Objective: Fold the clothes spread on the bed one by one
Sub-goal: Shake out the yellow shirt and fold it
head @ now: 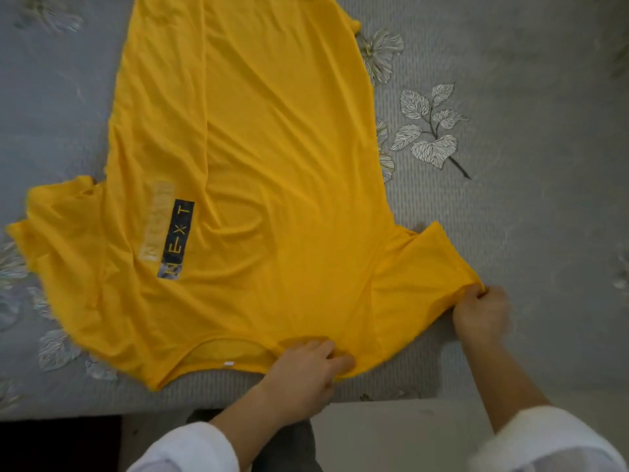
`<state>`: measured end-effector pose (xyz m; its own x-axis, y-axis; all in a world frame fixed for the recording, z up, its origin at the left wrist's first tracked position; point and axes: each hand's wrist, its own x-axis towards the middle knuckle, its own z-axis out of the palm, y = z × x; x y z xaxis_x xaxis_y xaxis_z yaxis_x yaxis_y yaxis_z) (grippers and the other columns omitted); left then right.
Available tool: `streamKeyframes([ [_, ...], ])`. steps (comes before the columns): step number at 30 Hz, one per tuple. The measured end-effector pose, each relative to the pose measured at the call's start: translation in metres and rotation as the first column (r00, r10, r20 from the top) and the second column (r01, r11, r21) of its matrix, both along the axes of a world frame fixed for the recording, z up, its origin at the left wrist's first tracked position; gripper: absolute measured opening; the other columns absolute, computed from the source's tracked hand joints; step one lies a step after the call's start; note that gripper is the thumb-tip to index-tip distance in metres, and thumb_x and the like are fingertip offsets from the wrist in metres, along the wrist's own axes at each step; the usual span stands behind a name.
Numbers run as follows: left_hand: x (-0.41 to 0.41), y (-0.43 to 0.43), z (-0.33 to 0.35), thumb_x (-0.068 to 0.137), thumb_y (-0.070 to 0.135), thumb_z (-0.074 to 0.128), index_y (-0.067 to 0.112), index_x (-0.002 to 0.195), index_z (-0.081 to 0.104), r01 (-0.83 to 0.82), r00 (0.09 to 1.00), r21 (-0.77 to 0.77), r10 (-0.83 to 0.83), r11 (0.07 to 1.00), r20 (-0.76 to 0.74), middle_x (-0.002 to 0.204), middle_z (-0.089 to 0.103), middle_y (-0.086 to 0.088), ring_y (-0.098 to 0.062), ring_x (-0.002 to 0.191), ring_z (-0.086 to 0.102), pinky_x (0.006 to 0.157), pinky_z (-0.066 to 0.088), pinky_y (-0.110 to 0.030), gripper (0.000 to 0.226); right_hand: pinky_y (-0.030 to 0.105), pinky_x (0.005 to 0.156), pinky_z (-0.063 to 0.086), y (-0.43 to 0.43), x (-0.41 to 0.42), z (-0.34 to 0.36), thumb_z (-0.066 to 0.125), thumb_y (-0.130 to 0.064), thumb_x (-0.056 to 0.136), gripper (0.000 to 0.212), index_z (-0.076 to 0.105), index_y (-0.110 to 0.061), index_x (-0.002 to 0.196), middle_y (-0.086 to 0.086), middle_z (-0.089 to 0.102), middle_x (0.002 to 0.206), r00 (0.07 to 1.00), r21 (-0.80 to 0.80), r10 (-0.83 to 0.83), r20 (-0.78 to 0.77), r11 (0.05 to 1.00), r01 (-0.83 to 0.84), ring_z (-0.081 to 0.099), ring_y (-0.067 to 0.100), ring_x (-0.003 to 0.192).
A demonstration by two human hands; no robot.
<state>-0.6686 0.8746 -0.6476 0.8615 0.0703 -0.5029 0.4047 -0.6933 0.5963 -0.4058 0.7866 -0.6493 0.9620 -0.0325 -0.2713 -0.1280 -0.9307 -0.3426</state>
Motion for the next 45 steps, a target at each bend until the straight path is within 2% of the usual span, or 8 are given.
streamKeyframes([
  [8,-0.02,0.029,-0.007,0.092,0.026,0.045,0.024,0.136,0.049,-0.275,0.949,0.027,0.266,0.961,0.172,0.125,0.048,0.001,-0.015,0.115,0.043,0.091,0.041,-0.035,0.044,0.051,0.111,0.012,0.047,-0.063,-0.005,0.04,-0.027,0.101,0.052,0.026,-0.022,0.15,0.005,0.016,0.16,0.639,-0.167,0.769,-0.027,0.627,-0.761,0.012,0.027,0.146],
  [13,-0.042,0.05,0.002,0.088,0.015,0.054,0.016,0.123,0.06,-0.49,0.825,-0.083,0.493,0.868,0.277,0.119,0.054,-0.004,-0.02,0.111,0.05,0.087,0.046,-0.036,0.036,0.057,0.11,0.012,0.069,-0.088,-0.003,0.038,-0.025,0.099,0.059,0.016,-0.009,0.152,0.012,0.01,0.16,0.9,-0.126,0.435,0.034,0.895,-0.428,0.009,0.032,0.147],
  [19,-0.105,0.134,0.016,0.082,0.016,0.059,0.017,0.118,0.06,-0.987,0.162,0.049,0.891,0.156,0.423,0.13,0.046,-0.005,-0.022,0.122,0.035,0.103,0.024,-0.033,0.036,0.044,0.117,0.003,0.135,-0.178,0.006,0.045,-0.03,0.098,0.062,0.017,-0.019,0.152,0.0,0.005,0.161,0.421,-0.009,0.907,-0.025,0.421,-0.907,-0.003,0.016,0.147],
  [24,-0.18,0.224,0.012,0.086,0.027,0.064,0.005,0.138,0.04,-0.872,-0.426,0.116,0.854,-0.475,0.297,0.14,0.039,-0.02,-0.036,0.131,0.034,0.105,0.027,-0.044,0.061,0.036,0.116,-0.01,0.188,-0.245,-0.009,0.038,-0.037,0.098,0.065,0.004,-0.028,0.153,-0.009,-0.016,0.155,0.056,-0.042,0.996,-0.072,0.053,-0.998,-0.022,0.014,0.144],
  [30,-0.204,0.241,-0.005,0.096,0.029,0.053,0.005,0.095,0.059,-0.984,-0.11,0.106,0.957,-0.143,0.269,0.089,0.061,-0.007,-0.025,0.081,0.056,0.066,0.034,-0.031,0.025,0.042,0.119,0.009,0.201,-0.259,-0.015,0.039,-0.033,0.093,0.059,0.029,-0.023,0.15,-0.001,0.016,0.159,-0.009,-0.073,0.996,-0.085,-0.015,-0.997,0.008,0.021,0.148],
  [35,-0.247,0.228,-0.006,0.1,0.028,0.044,0.013,0.098,0.05,-0.666,-0.726,-0.136,0.596,-0.733,0.344,0.086,0.053,-0.001,-0.017,0.082,0.048,0.064,0.04,-0.027,0.016,0.042,0.115,0.015,0.198,-0.25,-0.014,0.033,-0.036,0.091,0.058,0.035,-0.023,0.148,0.001,0.026,0.156,-0.094,-0.103,0.993,-0.071,-0.101,-0.99,0.021,0.025,0.145],
  [40,-0.262,0.211,-0.019,0.098,0.023,0.045,0.006,0.118,0.05,-0.594,-0.792,-0.049,0.573,-0.803,0.212,0.122,0.055,-0.016,-0.027,0.105,0.055,0.093,0.044,-0.044,0.027,0.045,0.113,0.017,0.189,-0.247,-0.016,0.034,-0.043,0.094,0.058,0.031,-0.025,0.149,0.001,0.023,0.157,-0.234,-0.114,0.969,-0.082,-0.242,-0.964,0.021,0.026,0.145],
  [45,-0.209,0.241,-0.003,0.088,0.012,0.052,-0.003,0.135,0.038,-0.892,-0.331,0.097,0.784,-0.441,0.525,0.142,0.036,-0.023,-0.036,0.134,0.03,0.109,0.023,-0.044,0.052,0.042,0.115,0.01,0.221,-0.227,-0.008,0.034,-0.047,0.093,0.06,0.028,-0.026,0.149,-0.003,0.016,0.158,-0.013,-0.077,0.999,0.03,-0.01,-0.997,0.012,0.019,0.147],
])
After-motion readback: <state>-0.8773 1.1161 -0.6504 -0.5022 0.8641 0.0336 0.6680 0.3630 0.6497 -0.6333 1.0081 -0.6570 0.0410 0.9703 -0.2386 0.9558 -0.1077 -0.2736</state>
